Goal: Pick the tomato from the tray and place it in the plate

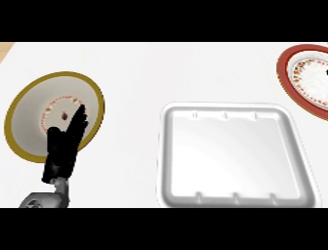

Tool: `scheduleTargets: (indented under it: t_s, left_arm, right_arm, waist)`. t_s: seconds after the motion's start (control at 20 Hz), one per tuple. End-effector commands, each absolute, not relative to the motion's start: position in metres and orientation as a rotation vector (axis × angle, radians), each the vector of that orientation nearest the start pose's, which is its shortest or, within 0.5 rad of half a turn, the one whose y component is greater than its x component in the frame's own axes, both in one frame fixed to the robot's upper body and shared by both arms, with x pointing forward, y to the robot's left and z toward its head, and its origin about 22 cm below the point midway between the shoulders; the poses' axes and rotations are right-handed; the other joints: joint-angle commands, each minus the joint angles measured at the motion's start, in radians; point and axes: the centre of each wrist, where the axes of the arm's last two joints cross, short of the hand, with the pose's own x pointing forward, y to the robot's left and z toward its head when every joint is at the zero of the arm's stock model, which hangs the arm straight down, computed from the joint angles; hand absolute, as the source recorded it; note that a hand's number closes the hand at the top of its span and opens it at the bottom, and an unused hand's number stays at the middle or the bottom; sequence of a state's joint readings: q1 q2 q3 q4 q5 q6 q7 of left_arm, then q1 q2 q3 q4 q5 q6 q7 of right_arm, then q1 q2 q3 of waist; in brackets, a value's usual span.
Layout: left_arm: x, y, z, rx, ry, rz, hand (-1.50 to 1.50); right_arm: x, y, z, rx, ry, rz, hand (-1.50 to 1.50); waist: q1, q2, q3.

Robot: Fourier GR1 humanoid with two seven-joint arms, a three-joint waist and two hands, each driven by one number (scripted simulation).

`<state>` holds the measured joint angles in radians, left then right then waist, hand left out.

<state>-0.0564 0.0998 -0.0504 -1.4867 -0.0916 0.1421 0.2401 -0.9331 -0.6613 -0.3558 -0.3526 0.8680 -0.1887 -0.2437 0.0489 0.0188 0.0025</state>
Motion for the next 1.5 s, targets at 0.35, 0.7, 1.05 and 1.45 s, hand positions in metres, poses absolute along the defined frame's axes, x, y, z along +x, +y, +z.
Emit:
scheduleTargets:
  t_s: [0.35,0.7,1.05,1.45]
  left_arm:
    - [0.259,0.223,-0.008,0.200,-1.331,-0.096,0.00]
    - [0.262,0.232,-0.006,0.202,-1.323,-0.074,0.00]
    - [0.267,0.233,0.005,0.207,-1.335,-0.059,0.00]
    - [0.265,0.230,-0.003,0.210,-1.315,-0.065,0.00]
  right_arm:
    - [0.378,-0.456,0.089,-0.926,-1.054,0.801,1.50]
    - [0.369,-0.475,0.100,-0.752,-1.235,0.802,-1.50]
    - [0.369,-0.487,0.125,-0.505,-1.663,0.352,-1.50]
    - [0.334,-0.521,0.112,-0.318,-1.678,0.187,-1.50]
  waist:
    - [0.026,0.018,0.003]
    - [0.017,0.014,0.005]
    - [-0.002,0.007,0.008]
    - [0.003,0.009,0.005]
